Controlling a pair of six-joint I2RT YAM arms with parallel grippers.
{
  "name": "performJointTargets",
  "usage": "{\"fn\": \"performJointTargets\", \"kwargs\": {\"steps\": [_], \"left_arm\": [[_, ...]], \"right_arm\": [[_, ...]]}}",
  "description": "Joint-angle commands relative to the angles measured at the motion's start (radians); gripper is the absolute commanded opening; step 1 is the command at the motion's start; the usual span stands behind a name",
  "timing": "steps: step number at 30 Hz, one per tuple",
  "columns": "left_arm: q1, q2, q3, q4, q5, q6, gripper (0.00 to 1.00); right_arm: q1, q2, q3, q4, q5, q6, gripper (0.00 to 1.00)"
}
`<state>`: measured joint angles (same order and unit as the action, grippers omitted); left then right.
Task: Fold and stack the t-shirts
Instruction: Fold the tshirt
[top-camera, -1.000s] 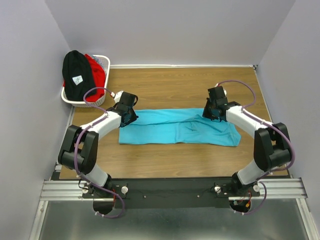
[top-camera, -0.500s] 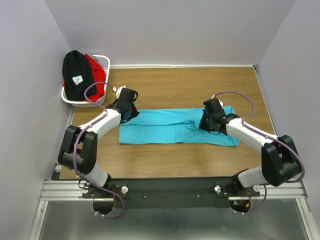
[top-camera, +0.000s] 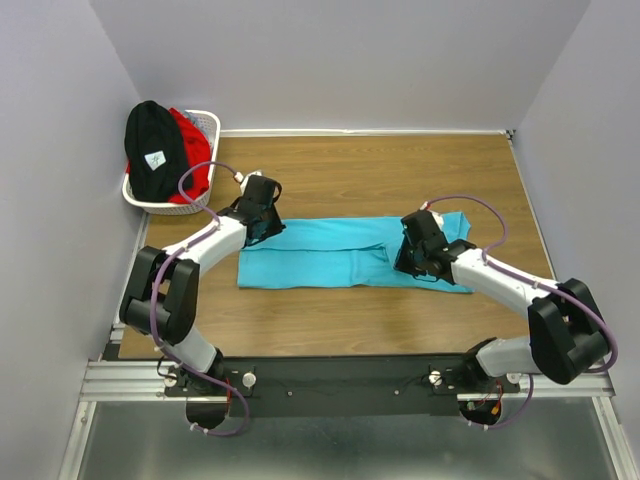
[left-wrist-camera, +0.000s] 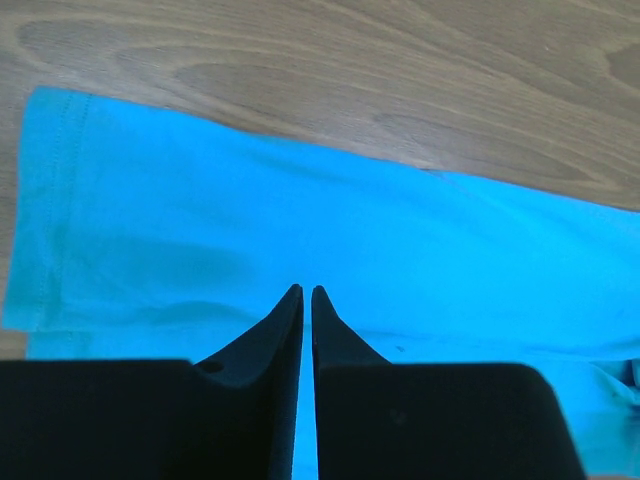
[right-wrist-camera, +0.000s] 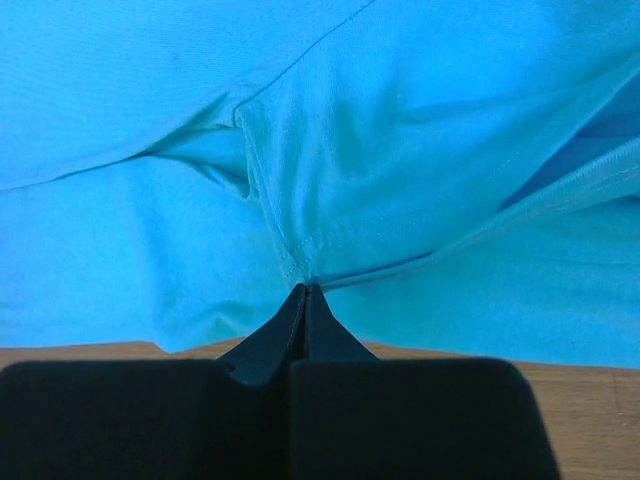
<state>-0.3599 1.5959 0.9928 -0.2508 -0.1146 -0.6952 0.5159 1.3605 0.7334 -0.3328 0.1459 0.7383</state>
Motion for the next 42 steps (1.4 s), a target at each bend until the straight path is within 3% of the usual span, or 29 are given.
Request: {"fn": "performJointTargets", "kwargs": {"steps": [1, 8, 15, 18, 27, 35, 42], "left_arm": [[-0.019, 0.021, 0.033, 0.022, 0.035, 0.034, 0.14], [-0.062, 0.047, 0.063, 0.042, 0.082, 0.069, 0.15], [-0.177, 0.093, 0.170, 0.048, 0.142, 0.131, 0.15], [-0.246, 0.119, 0.223, 0.051, 0.150, 0.149, 0.17], [-0.421, 0.280, 0.417, 0.030, 0.202, 0.194, 0.18], [-0.485, 0.363, 0.503, 0.022, 0.234, 0.194, 0.18], [-0.490, 0.378, 0.514, 0.018, 0.237, 0.207, 0.18]], "right_arm": [[0.024, -0.018, -0.026, 0.034, 0.058, 0.058, 0.04], [0.030, -0.029, -0.063, 0.103, 0.075, 0.079, 0.13], [0.027, -0.124, -0.007, 0.054, 0.208, 0.043, 0.40], [-0.013, -0.146, 0.050, -0.040, 0.319, 0.009, 0.45], [-0.290, -0.041, 0.104, -0.069, 0.294, -0.068, 0.45], [-0.312, 0.134, 0.166, -0.051, 0.258, -0.076, 0.44], [-0.310, 0.028, 0.037, -0.048, 0.178, -0.065, 0.38]]}}
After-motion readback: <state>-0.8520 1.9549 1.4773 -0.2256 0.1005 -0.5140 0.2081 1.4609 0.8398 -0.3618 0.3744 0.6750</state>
